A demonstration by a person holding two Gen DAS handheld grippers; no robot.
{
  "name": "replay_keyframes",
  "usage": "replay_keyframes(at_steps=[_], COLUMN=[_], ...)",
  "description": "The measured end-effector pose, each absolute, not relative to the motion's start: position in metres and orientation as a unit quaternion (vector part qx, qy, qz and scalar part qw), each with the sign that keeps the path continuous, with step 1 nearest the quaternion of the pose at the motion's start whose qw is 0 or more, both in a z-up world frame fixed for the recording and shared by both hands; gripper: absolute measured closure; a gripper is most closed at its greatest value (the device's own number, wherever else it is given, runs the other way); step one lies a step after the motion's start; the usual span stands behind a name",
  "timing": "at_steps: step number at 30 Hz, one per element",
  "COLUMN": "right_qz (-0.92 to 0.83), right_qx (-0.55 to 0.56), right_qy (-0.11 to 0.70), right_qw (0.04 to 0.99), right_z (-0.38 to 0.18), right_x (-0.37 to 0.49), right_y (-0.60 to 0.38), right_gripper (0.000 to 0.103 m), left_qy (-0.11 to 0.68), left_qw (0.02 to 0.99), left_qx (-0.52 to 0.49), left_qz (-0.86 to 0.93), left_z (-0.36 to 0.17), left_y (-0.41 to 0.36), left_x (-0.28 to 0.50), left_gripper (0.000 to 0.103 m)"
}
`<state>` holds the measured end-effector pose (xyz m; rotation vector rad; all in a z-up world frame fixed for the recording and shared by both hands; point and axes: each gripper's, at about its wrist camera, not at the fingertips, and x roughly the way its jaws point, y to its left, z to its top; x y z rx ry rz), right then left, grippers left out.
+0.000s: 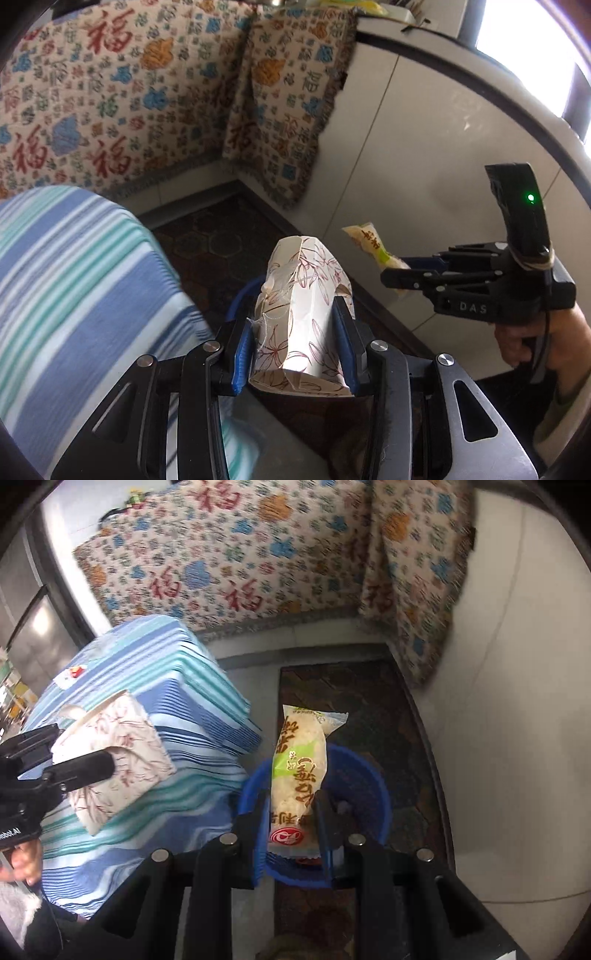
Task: Collect trash
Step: 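Open both tools to drop the wrapper and snack bag into the wastebasket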
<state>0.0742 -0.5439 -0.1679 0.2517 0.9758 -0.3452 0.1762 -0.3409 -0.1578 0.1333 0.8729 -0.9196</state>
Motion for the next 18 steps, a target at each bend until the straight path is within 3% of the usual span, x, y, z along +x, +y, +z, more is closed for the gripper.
replay_keyframes(at_steps=[10,13,15,18], right_qz=[-0.174,-0.172,-0.176,-0.174], right_qx=[0.153,0.155,0.160,0.159], right_qy=[0.493,0.494,0.491,0.485], right_qw=[0.839,0.838,0.838,0.842], right_z=[-0.215,-0.227,-0.232,-0.230], right_x=[0.065,0.068,0.070,0.072], right_y=[-0.592,-0.598,-0.602,-0.603], right_gripper=[0.079,0.077,0.077,0.059], left_qy=[0.443,0.450,0.449,0.435], left_qw=[0.787,0.789,0.790,0.796], left_qx=[0.067,0.072,0.074,0.083], left_qz=[-0.424,-0.412,-0.411,-0.412], left_z=[-0.199,-0.212,-0.218,-0.219], left_y=[-0.397,-0.408,-0.413,-0.418], left_x=[0.197,0.201,0.201,0.200], left_gripper=[0.062,0.052,0.028,0.024])
